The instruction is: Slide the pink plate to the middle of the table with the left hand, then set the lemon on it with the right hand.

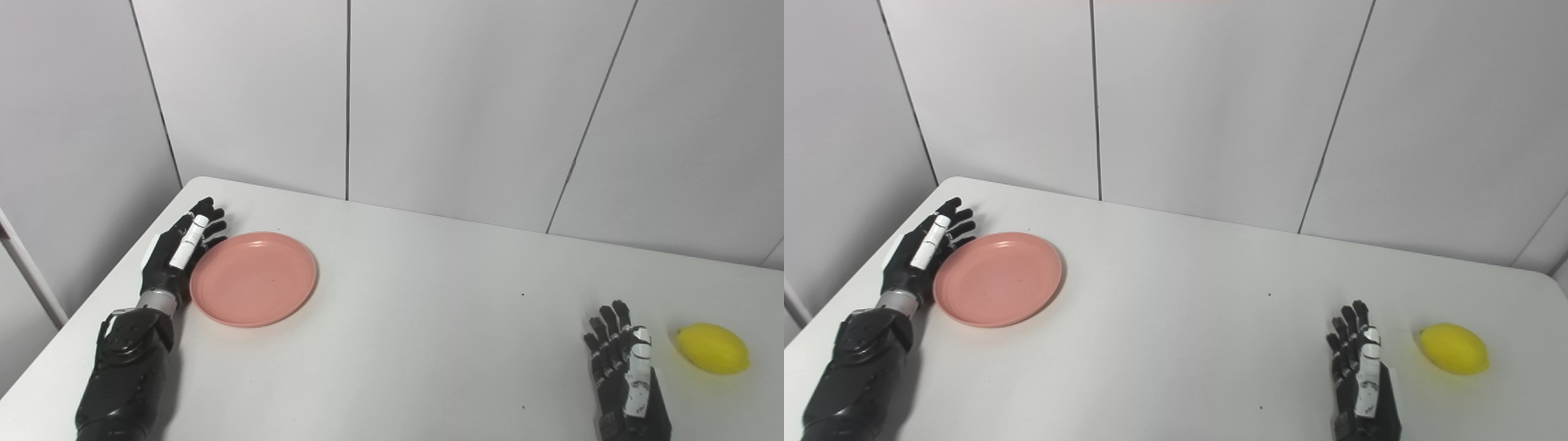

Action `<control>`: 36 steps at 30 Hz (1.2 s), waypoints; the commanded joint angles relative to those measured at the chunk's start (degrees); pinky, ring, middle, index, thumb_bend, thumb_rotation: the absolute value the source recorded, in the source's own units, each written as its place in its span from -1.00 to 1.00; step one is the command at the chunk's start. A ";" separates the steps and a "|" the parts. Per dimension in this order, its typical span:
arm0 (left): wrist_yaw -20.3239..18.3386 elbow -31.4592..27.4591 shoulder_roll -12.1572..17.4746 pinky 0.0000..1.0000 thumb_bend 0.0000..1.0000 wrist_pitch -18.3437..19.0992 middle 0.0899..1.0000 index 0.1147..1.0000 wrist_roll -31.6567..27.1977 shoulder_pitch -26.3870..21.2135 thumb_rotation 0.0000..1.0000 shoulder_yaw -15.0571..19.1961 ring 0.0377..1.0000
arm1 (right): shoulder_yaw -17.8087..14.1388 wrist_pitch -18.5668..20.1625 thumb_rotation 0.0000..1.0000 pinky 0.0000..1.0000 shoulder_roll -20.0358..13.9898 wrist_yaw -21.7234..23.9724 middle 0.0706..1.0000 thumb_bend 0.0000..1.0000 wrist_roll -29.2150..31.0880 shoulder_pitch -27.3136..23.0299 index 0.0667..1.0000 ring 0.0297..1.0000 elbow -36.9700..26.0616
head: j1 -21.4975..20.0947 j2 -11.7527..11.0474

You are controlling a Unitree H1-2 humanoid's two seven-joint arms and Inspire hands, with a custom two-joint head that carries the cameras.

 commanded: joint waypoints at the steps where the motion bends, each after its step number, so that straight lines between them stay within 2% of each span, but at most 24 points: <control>1: 0.56 -2.78 -0.32 0.45 0.54 1.50 0.58 0.59 0.11 -0.84 0.36 -0.53 0.60 | 0.87 -0.20 1.00 1.00 2.27 0.32 0.95 0.34 0.77 4.30 0.97 0.96 4.67 | 0.08 0.12; 6: 0.00 -5.32 -0.55 0.39 0.57 2.91 0.59 0.60 0.47 -0.06 0.38 -1.36 0.57 | 0.88 -0.10 1.00 1.00 2.15 0.41 0.96 0.36 0.76 4.21 0.98 0.96 4.77 | 0.05 0.19; 11: 1.19 -8.81 -1.48 0.35 0.59 5.56 0.58 0.59 0.78 0.80 0.37 -2.09 0.53 | 0.93 0.32 1.00 1.00 2.28 0.20 0.97 0.35 0.79 4.25 0.98 0.96 4.40 | -0.06 0.20; 21: 3.12 -9.92 -4.44 0.31 0.63 6.93 0.52 0.57 0.05 0.59 0.29 -1.97 0.51 | 1.24 -0.16 1.00 1.00 2.34 0.28 0.95 0.35 0.42 4.23 0.98 0.94 4.68 | -0.45 0.43; 31: 4.30 -9.31 -6.63 0.36 0.60 6.44 0.53 0.56 0.32 0.16 0.35 -2.63 0.53 | 1.52 0.80 1.00 1.00 2.76 -0.38 0.96 0.36 0.25 4.05 0.99 0.95 4.30 | -0.64 0.28; 36: 4.59 -9.90 -7.47 0.34 0.59 7.43 0.55 0.59 -0.06 0.45 0.34 -2.67 0.54 | 1.49 0.31 1.00 1.00 2.89 -0.23 0.95 0.32 0.31 3.99 0.98 0.95 4.58 | -0.62 0.55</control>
